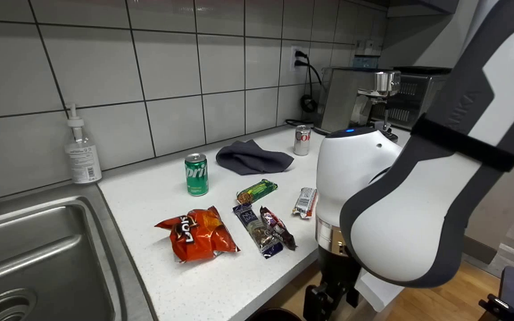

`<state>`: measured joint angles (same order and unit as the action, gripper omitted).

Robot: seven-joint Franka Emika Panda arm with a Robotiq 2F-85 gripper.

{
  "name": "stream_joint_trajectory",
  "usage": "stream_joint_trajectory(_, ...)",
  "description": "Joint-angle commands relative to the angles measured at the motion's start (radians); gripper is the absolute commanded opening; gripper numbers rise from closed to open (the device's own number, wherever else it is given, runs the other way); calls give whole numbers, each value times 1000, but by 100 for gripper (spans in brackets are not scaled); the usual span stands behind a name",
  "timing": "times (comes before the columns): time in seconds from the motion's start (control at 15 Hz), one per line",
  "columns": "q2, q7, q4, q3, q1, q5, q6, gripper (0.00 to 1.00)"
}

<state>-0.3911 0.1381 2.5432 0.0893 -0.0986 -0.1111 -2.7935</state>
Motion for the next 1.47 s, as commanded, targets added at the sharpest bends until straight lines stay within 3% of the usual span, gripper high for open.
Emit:
stream_joint_trajectory(0.0,75,-20,64,21,19,-21,86,100)
stream_joint_trajectory(0.8,158,-13,136,18,5,-16,246,100)
stream_joint_trajectory(1.4,205,-6,140,17,6,-47,288,100)
